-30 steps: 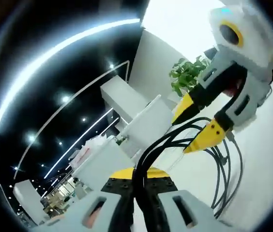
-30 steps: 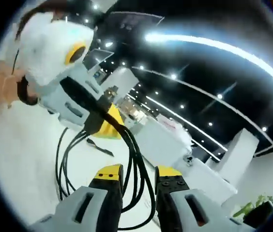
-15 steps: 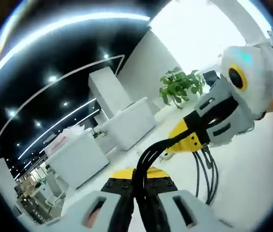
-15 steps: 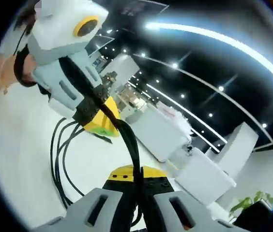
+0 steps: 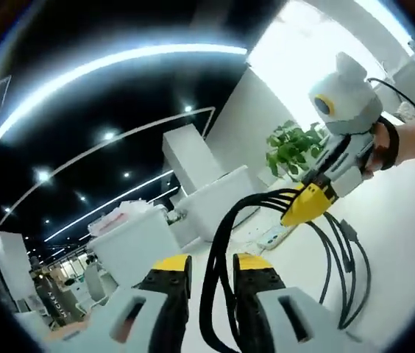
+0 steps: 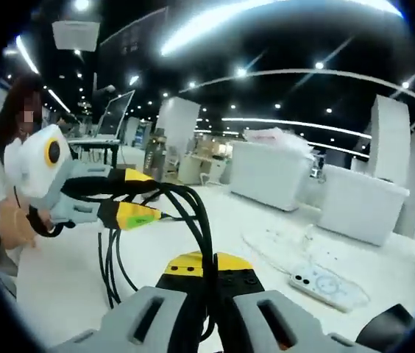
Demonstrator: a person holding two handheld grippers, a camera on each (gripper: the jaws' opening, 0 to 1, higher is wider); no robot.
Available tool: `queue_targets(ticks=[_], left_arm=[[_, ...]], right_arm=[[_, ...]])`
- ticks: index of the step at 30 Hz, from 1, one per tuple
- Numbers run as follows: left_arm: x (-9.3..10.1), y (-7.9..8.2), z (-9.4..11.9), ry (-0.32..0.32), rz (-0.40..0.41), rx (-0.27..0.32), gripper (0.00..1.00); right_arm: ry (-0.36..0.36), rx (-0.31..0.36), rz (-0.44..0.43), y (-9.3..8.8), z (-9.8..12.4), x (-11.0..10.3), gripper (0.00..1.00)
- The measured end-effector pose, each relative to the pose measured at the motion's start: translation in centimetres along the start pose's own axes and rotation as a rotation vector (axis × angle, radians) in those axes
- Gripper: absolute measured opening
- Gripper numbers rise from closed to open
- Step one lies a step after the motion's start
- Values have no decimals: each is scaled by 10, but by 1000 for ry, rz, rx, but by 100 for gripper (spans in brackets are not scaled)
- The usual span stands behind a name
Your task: Coil the Type-C to USB data cable on the desktop and secure it with Velcro straps.
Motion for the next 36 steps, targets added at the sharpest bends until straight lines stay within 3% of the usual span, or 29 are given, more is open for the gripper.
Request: queue_targets(ticks=[4, 8, 12, 18, 23, 26, 27, 29, 31, 33, 36], left_arm=[[-2, -16, 0, 25, -23, -71, 28], [-5, -21, -5, 6, 29, -82, 16], [-10, -21, -5, -5, 46, -87, 8], [-17, -30, -2, -20, -3, -186, 6], [-40, -36, 8, -15, -36, -235, 6], [-61, -50, 17, 3, -2, -279, 6], [-69, -57, 22, 10, 13, -299, 6], [-88, -69, 31, 34, 37, -321, 6], [-106, -79, 42, 62, 56, -331, 6], [-121, -85, 51, 87, 71, -327, 6], [-139, -88, 60, 135, 73, -307, 6]], right_arm=[[-1, 23, -65, 1, 5, -1, 1], [15, 23, -102, 0, 7, -5, 1], [53, 6, -241, -9, 5, -13, 1], [41, -40, -250, -18, -5, -25, 2], [85, -5, -226, -15, -18, -37, 9], [121, 104, -303, 6, -21, -37, 19], [169, 180, -339, 19, -21, -38, 19], [209, 240, -472, 31, -21, -32, 20], [205, 238, -442, 31, -31, -22, 19], [193, 237, -253, 25, -54, -18, 19], [177, 175, -61, 7, -97, -22, 20]])
Point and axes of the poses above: the point that each gripper's makers call its tool centre point, and the gripper's own axes: z roughly backward along the fingers, x roughly to its right, y roughly out of its top, the point moved 1 cm from there along z, roughly backward along the fingers, and after that the axes turned 11 degrees about z, right-handed, at the moved point
